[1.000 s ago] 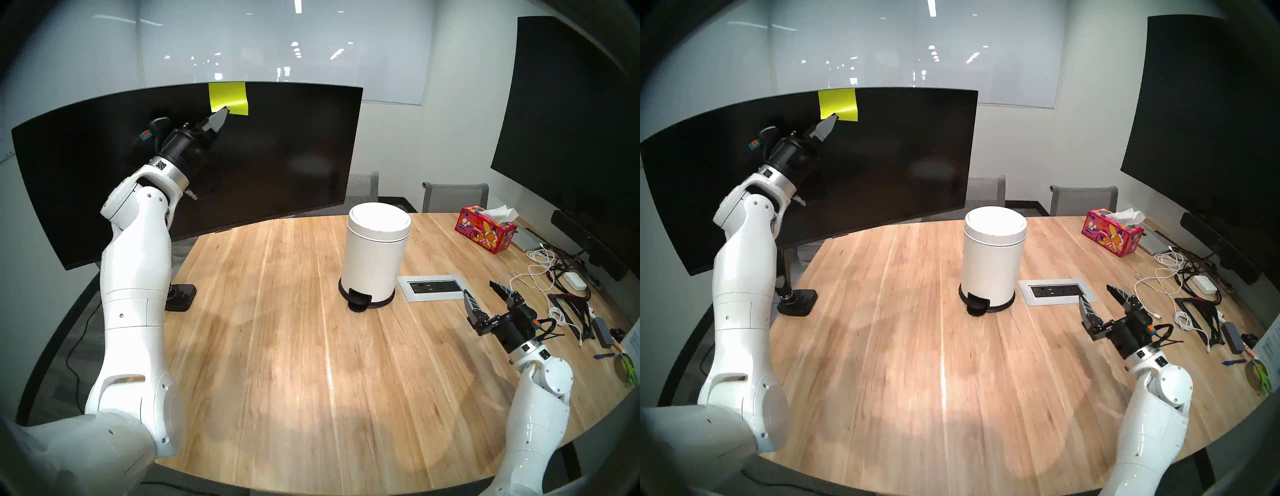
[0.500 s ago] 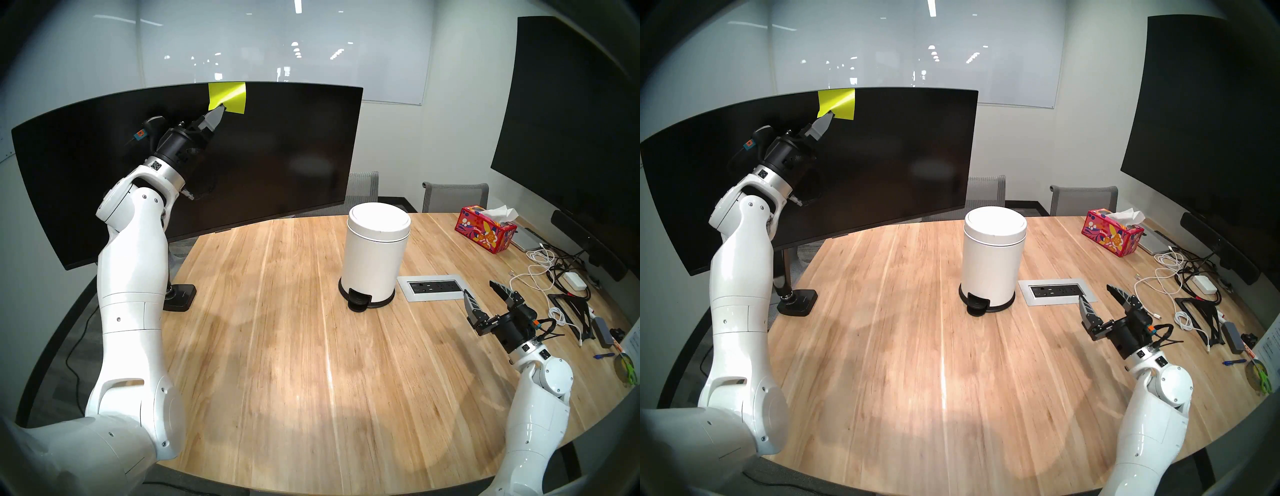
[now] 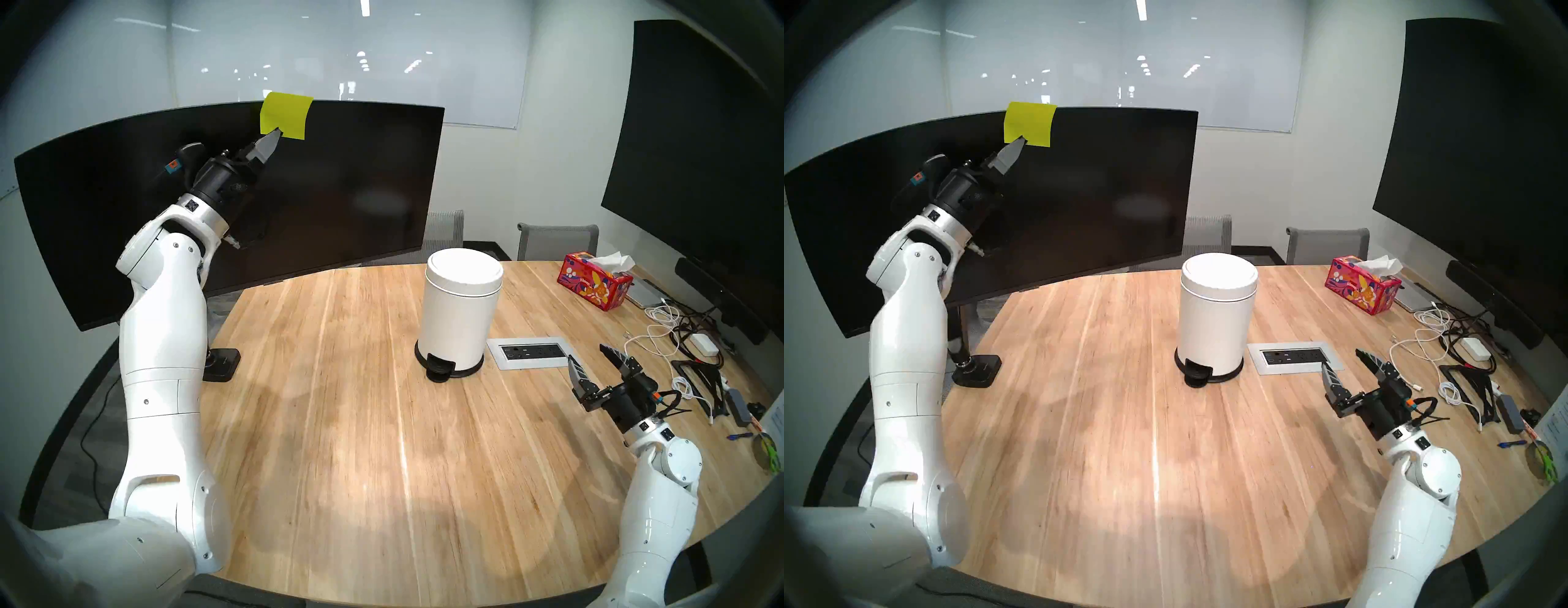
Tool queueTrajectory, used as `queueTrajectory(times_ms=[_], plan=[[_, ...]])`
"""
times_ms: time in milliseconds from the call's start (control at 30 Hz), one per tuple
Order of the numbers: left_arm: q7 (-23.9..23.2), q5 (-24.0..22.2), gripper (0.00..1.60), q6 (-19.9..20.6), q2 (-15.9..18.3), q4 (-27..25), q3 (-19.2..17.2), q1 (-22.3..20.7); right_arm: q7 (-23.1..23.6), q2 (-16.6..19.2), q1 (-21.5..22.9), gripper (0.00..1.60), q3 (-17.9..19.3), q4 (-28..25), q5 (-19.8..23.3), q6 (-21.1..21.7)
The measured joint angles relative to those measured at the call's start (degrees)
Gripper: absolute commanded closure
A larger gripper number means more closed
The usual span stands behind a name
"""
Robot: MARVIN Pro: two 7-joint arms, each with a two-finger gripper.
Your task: Peel the sticky note off the monitor, open the trash can lid and drop the sticker into the trash can
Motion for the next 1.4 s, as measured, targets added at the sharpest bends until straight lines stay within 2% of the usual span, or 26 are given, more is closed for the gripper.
queueTrajectory(times_ms=[500,867,1400], plan=[[-0.79,-0.01,1.6,0.88,-0.26,-1.55,-0.69,2.05,0.0,0.0,0.0,0.0,0.0,0.0,0.0,0.0],[-3.95,2.59,1.6,0.53,0.9,-3.71,1.07,8.88,0.01,0.0,0.0,0.0,0.0,0.0,0.0,0.0],[-7.86,6.98,1.6,-2.6,1.7,-7.28,2.93,18.87,0.01,0.0,0.0,0.0,0.01,0.0,-0.01,0.0]])
